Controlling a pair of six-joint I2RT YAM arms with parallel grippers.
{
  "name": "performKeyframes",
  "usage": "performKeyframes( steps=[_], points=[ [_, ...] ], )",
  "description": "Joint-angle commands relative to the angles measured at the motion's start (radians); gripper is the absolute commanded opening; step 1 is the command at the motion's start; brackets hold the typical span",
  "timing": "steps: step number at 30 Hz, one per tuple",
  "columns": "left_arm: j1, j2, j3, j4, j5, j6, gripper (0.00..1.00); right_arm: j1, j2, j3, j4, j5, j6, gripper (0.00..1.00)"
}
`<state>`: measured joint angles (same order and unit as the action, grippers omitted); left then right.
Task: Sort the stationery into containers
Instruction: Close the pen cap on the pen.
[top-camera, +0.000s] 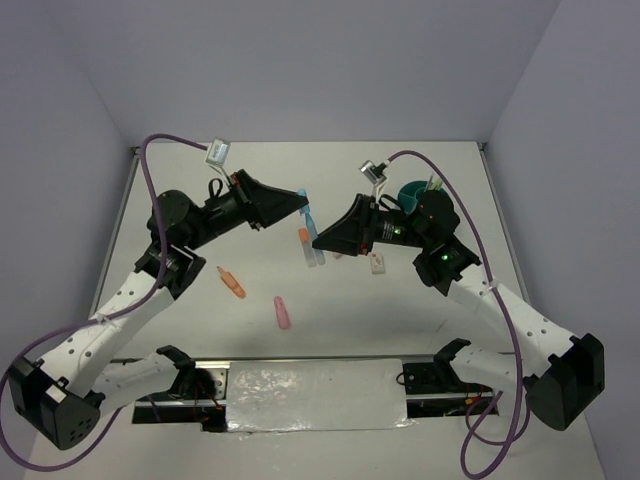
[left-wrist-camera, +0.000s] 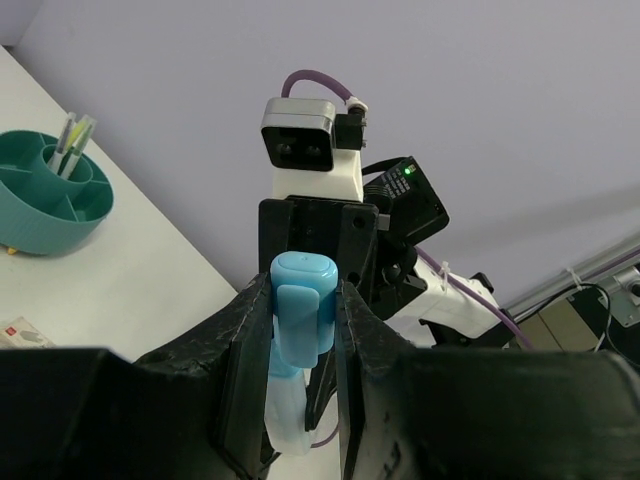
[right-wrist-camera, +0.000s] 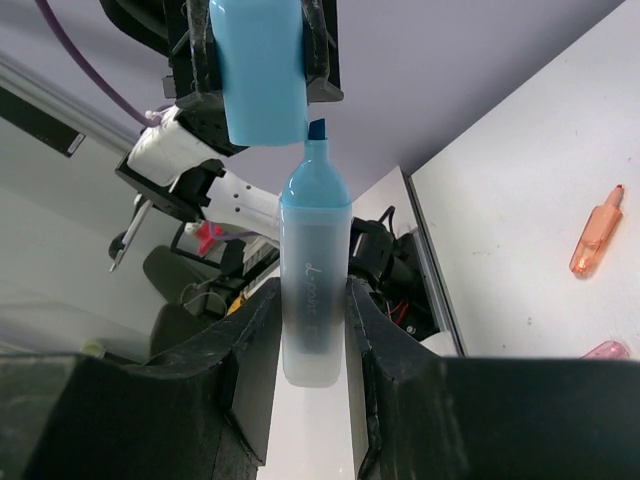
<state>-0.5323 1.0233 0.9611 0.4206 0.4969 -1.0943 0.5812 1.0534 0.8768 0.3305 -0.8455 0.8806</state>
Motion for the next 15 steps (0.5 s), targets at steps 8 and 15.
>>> performKeyframes(
  steps=[8,15],
  points=[
    [0.028,0.012,0.103,-0.037,-0.047,0.05,0.0,0.012,-0.036,0.018,-0.005,-0.012,-0.04,0.0],
    [0.032,0.073,0.16,0.007,-0.004,0.025,0.0,0.017,-0.067,-0.005,-0.067,-0.029,-0.085,0.0]
  ],
)
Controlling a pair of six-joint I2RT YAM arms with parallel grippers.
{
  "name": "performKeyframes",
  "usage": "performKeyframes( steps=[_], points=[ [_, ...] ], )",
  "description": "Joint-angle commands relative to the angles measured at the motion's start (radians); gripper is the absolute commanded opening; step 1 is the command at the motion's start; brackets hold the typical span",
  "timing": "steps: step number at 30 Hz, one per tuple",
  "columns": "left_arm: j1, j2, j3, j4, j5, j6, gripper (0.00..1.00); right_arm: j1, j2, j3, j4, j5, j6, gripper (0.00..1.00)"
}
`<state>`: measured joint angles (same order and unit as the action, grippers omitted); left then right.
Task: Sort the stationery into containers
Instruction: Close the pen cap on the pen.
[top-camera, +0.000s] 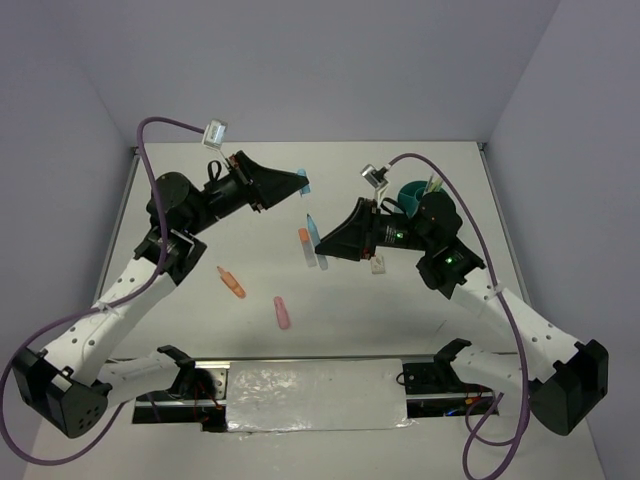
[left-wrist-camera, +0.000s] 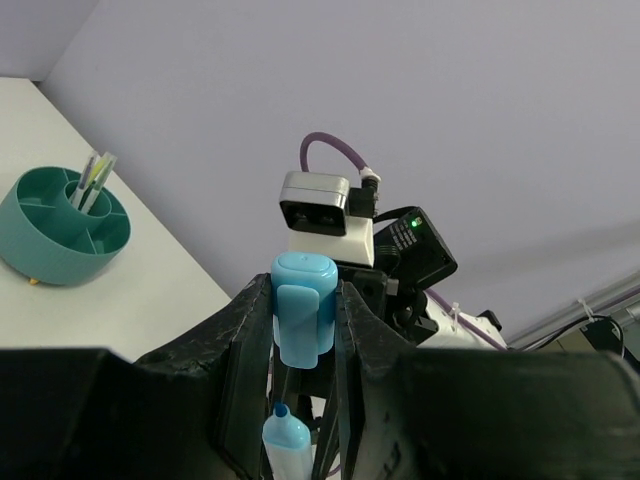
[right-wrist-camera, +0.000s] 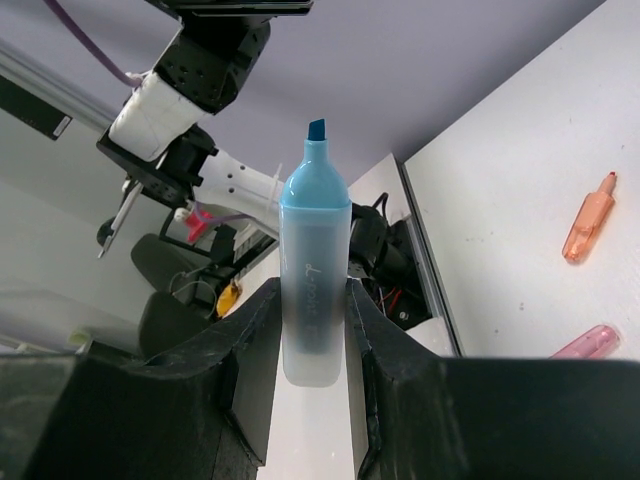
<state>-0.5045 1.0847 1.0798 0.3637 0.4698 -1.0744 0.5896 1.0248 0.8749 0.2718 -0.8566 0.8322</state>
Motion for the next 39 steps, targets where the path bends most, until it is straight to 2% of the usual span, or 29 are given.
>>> performKeyframes(
  steps=[1,9,20,31,39],
  points=[
    [0.003,0.012,0.039,0.072,0.024,0.002,0.0,0.007,-0.043,-0.004,-0.006,-0.013,-0.036,0.0],
    [-0.005,0.001,-0.032,0.15,0.093,-0.029,0.0,0.006,-0.031,0.035,-0.02,-0.001,-0.045,0.0],
    [-0.012,-0.052,-0.087,0.089,0.061,0.008,0.0,-0.002,0.0,0.075,0.0,-0.006,-0.041,0.0],
    [-0.026,-0.048,-0.101,0.101,0.079,-0.005,0.0,-0.014,0.004,0.072,0.029,0.01,-0.022,0.0],
    [-0.074,-0.054,-0.115,0.095,0.069,0.005,0.0,-0.025,0.02,0.102,0.056,0.011,-0.012,0.0]
  ],
)
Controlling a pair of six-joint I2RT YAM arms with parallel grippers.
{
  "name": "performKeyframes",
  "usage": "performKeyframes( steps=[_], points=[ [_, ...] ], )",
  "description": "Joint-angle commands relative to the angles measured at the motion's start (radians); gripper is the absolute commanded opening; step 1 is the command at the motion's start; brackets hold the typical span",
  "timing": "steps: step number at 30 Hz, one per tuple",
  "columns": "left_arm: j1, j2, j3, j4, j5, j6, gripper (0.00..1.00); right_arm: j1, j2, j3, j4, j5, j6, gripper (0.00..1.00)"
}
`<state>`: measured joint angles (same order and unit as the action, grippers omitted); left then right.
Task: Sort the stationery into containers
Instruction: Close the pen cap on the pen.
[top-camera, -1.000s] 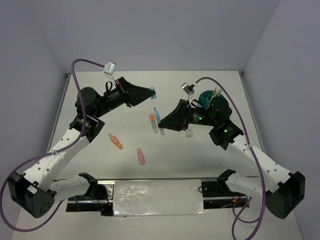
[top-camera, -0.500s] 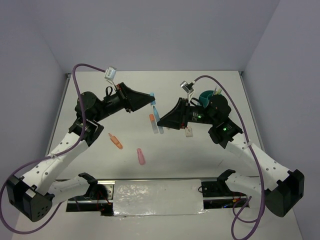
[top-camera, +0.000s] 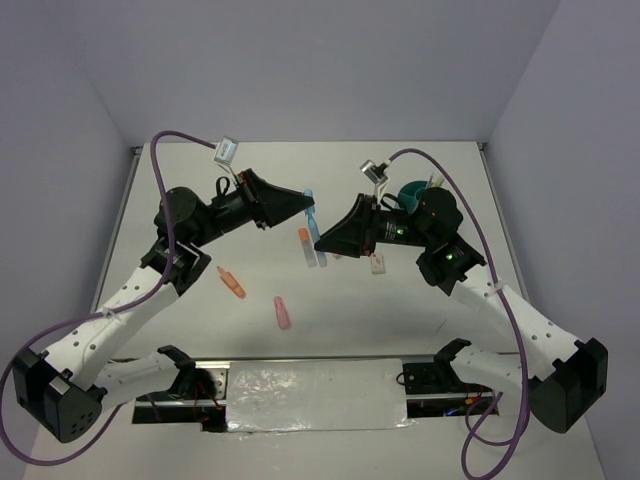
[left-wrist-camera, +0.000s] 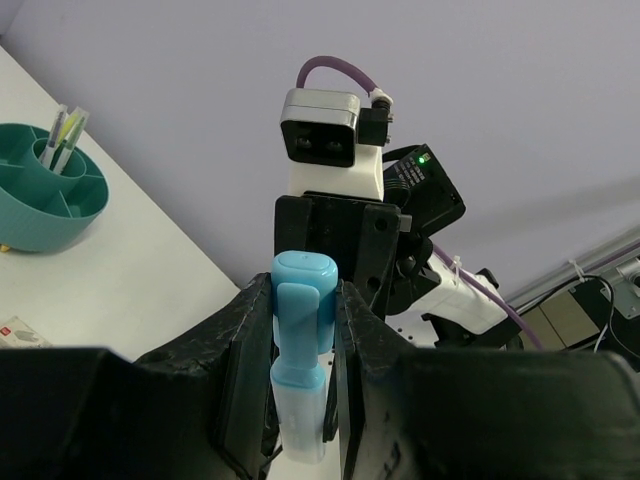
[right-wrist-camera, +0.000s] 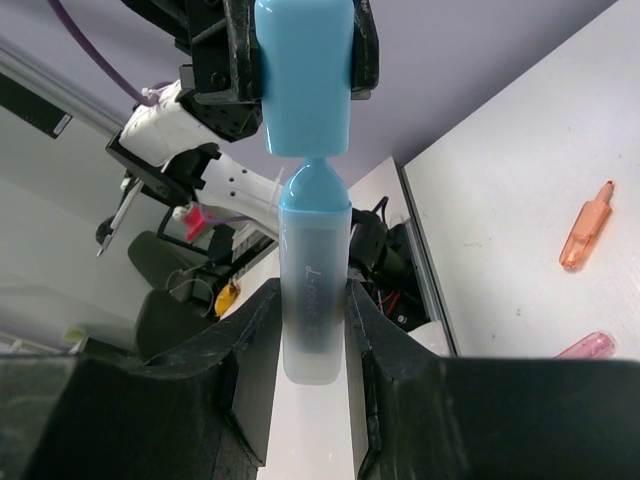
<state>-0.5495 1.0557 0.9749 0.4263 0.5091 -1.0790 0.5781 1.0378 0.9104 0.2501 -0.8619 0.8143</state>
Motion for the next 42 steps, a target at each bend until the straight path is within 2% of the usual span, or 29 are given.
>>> performKeyframes(
  steps=[1,14,20,28,33,36,42],
  points=[
    [-0.032,-0.026,-0.008,0.016,0.028,0.014,0.0,-0.017,0.011,0.07,0.095,0.017,0.014,0.0],
    [-0.049,-0.083,-0.012,-0.132,-0.05,0.09,0.0,-0.043,0.041,0.154,0.136,0.032,0.032,0.0],
    [-0.05,-0.112,0.004,-0.213,-0.153,0.113,0.0,-0.043,0.053,0.165,0.169,0.049,0.056,0.0],
    [-0.076,-0.074,-0.001,-0.1,-0.101,0.042,0.0,-0.041,0.09,0.163,0.216,0.063,0.071,0.0],
    [-0.113,-0.042,-0.01,-0.046,-0.02,0.047,0.0,-0.047,0.142,0.257,0.187,0.054,0.02,0.0],
    [-0.128,-0.03,-0.019,-0.067,0.04,0.073,0.0,-0.075,0.166,0.327,0.157,0.037,0.002,0.0],
    [-0.133,-0.08,-0.059,-0.17,0.031,0.137,0.0,-0.124,0.169,0.39,0.126,0.052,-0.01,0.0]
  ],
)
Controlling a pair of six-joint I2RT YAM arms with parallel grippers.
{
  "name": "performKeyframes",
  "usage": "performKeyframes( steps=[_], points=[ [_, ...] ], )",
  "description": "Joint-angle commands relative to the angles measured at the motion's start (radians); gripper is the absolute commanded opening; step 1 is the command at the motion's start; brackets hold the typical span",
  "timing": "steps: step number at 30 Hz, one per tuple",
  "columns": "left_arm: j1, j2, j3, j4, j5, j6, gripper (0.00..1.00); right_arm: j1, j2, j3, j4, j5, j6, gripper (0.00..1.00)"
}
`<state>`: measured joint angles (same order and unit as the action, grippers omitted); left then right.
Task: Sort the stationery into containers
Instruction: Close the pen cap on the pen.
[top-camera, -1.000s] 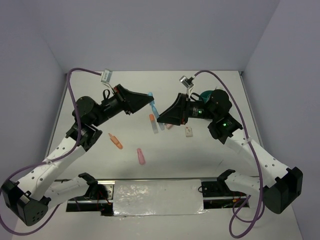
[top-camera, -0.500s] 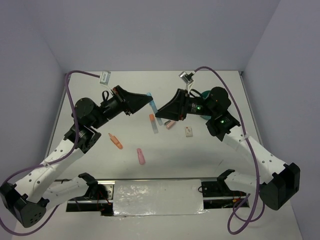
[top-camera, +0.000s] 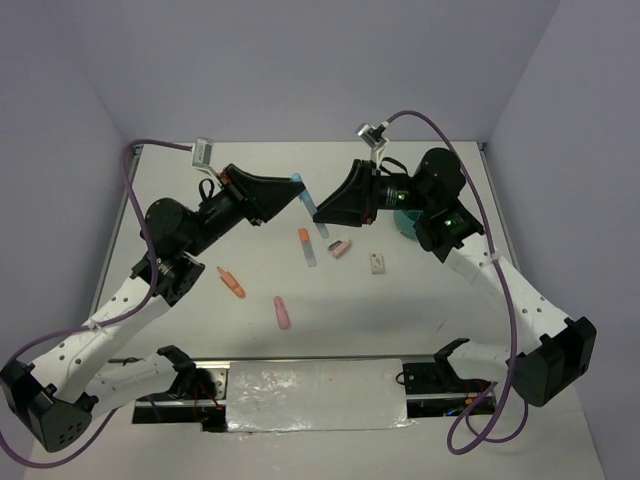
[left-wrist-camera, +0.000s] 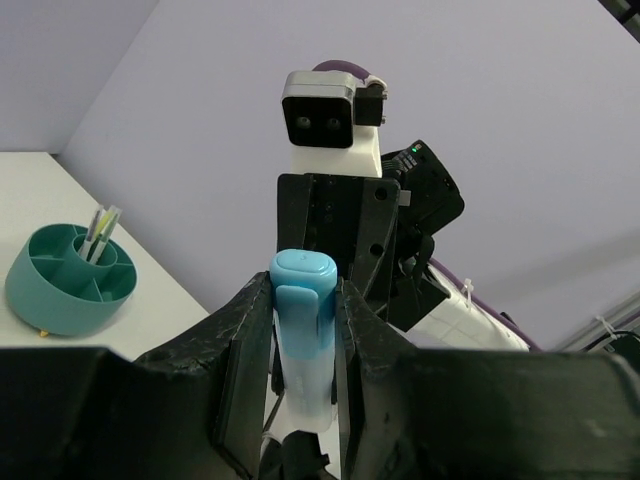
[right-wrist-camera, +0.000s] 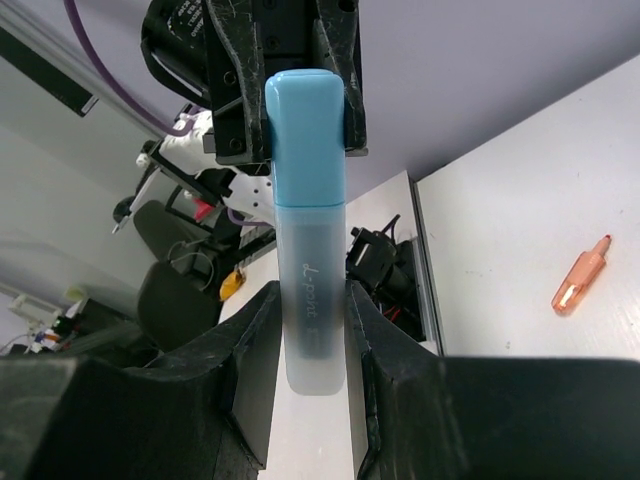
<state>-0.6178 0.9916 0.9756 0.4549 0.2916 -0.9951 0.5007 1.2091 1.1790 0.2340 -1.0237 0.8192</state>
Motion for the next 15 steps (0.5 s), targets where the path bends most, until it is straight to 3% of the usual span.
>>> performKeyframes(
  steps=[1,15],
  points=[
    [-0.065,-0.019,-0.064,-0.215,0.247,0.055,0.0,-0.048,0.0,0.134,0.124,0.223,-0.017,0.0],
    [-0.108,0.025,-0.041,-0.265,0.227,0.087,0.0,-0.039,0.049,0.165,0.205,0.206,0.08,0.0]
  ],
)
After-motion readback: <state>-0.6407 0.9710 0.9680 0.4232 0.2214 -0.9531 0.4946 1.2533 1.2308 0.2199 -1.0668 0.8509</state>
